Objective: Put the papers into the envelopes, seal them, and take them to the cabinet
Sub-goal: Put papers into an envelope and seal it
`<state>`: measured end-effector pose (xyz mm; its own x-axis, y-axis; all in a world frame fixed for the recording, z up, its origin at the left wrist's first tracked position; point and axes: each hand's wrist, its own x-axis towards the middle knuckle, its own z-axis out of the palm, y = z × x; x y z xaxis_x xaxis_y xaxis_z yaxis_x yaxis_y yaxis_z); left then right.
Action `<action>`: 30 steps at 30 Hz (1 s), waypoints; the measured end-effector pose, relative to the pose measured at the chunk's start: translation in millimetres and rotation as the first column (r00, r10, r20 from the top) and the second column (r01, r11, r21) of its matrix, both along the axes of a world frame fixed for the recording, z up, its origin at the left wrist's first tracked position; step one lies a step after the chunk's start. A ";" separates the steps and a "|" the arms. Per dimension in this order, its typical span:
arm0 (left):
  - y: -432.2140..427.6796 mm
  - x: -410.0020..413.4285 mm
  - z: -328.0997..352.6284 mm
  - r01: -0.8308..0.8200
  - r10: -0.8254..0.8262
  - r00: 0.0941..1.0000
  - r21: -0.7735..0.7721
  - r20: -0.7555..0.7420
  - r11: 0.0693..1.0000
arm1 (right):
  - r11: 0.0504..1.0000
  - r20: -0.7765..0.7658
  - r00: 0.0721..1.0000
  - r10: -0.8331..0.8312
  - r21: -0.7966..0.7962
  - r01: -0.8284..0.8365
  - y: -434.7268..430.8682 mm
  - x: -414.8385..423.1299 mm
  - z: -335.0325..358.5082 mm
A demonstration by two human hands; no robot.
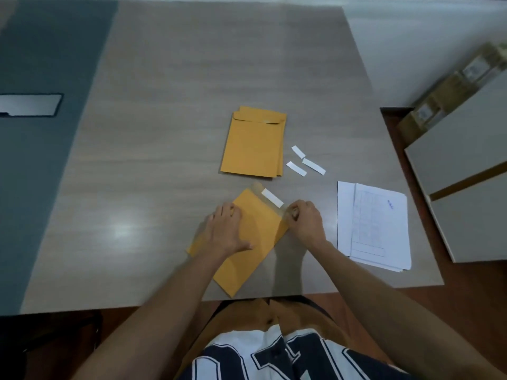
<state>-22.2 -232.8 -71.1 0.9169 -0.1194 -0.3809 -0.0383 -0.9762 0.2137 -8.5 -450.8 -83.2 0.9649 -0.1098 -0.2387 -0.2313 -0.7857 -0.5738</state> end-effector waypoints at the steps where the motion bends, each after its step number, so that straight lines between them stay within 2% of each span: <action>1: -2.3 2.0 0.3 0.011 -0.011 1.000 -0.006 -0.002 1.000 | 1.000 0.003 1.000 -0.009 0.015 0.009 -1.5 -0.3 1.1; 8: -15.3 12.9 5.2 0.055 -0.055 0.998 0.000 0.010 0.998 | 0.994 0.024 0.995 0.100 -0.045 -0.099 -9.2 -2.2 -6.9; 14: -26.4 11.8 2.9 0.137 -0.135 0.991 0.078 -0.023 0.987 | 0.984 0.059 0.985 0.162 -0.081 -0.157 -5.7 -3.7 -7.7; 19: -25.7 12.7 1.0 0.176 -0.174 0.984 0.103 -0.030 0.979 | 0.996 0.040 0.996 0.082 -0.031 -0.081 -5.6 3.3 -8.0; 25: -32.1 23.2 7.4 0.180 -0.177 0.983 0.091 -0.043 0.979 | 0.995 -0.006 0.995 0.099 -0.009 -0.099 -10.2 18.2 4.5; 30: -61.4 35.7 16.2 0.125 -0.123 0.981 -0.002 0.150 0.992 | 0.995 0.052 0.997 -0.065 0.086 0.060 -28.9 25.8 22.4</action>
<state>13.5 -294.3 -54.9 0.9411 -0.2395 -0.2388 -0.1915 -0.9593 0.2073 17.3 -479.6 -60.7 0.9686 -0.1522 -0.1966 -0.2450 -0.7193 -0.6501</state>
